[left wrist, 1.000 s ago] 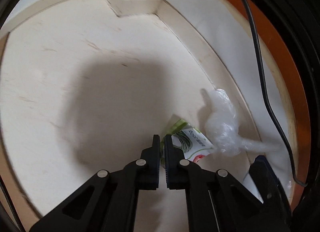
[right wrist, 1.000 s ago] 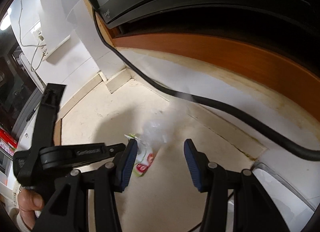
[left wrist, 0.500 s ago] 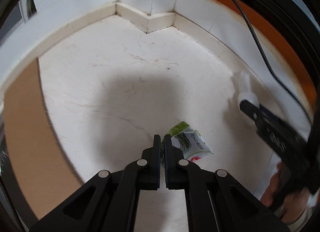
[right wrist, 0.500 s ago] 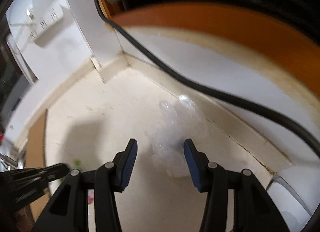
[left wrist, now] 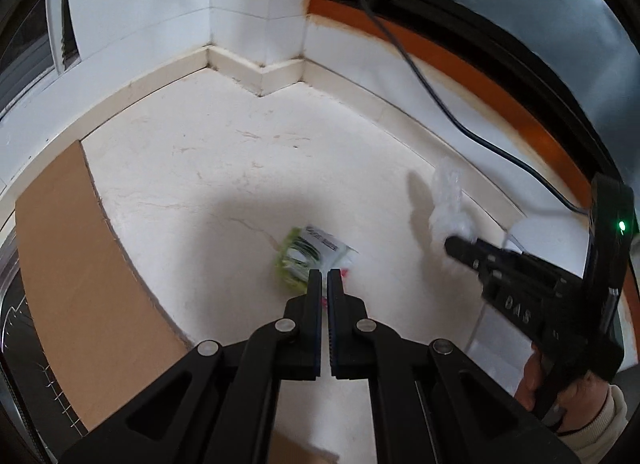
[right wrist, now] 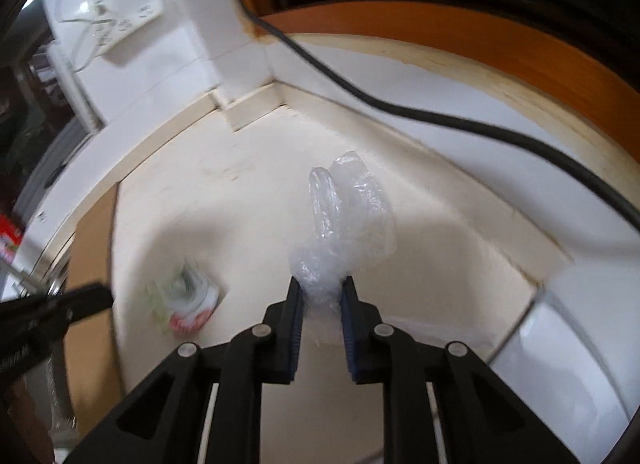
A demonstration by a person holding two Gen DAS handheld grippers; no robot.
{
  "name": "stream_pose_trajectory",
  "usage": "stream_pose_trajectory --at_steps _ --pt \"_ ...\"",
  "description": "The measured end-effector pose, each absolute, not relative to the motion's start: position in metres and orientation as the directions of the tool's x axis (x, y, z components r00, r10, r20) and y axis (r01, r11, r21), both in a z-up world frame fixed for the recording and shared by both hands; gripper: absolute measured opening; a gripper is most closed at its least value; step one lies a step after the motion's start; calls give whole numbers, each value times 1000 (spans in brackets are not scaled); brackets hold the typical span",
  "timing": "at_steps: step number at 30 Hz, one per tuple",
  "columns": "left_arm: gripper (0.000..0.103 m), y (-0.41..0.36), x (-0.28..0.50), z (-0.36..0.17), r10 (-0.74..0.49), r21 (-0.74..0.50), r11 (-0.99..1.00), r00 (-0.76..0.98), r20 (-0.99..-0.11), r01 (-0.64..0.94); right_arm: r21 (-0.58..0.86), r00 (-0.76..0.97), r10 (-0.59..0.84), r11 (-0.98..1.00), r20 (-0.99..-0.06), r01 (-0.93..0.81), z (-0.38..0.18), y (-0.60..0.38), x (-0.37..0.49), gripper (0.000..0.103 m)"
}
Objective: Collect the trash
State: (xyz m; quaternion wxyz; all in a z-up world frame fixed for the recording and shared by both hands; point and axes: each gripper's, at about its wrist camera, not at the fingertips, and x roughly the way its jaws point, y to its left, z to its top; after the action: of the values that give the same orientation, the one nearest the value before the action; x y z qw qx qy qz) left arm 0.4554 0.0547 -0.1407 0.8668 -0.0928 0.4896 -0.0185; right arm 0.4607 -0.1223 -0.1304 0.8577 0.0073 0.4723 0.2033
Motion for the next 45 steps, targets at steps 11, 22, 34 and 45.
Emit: stream_pose_trajectory --at_steps 11,22,34,45 --pt "50 93 452 -168 -247 -344 928 450 -858 -146 220 445 381 902 -810 -371 -139 -115 432 17" --pt "54 114 464 -208 -353 -515 782 432 -830 -350 260 409 422 881 -809 -394 -152 -108 437 17" --pt "7 94 467 -206 -291 -468 807 446 -846 -360 280 396 443 870 -804 -405 -149 -114 434 17" --pt "4 67 379 -121 -324 -437 885 462 -826 -160 282 455 426 893 -782 -351 -95 -125 356 17"
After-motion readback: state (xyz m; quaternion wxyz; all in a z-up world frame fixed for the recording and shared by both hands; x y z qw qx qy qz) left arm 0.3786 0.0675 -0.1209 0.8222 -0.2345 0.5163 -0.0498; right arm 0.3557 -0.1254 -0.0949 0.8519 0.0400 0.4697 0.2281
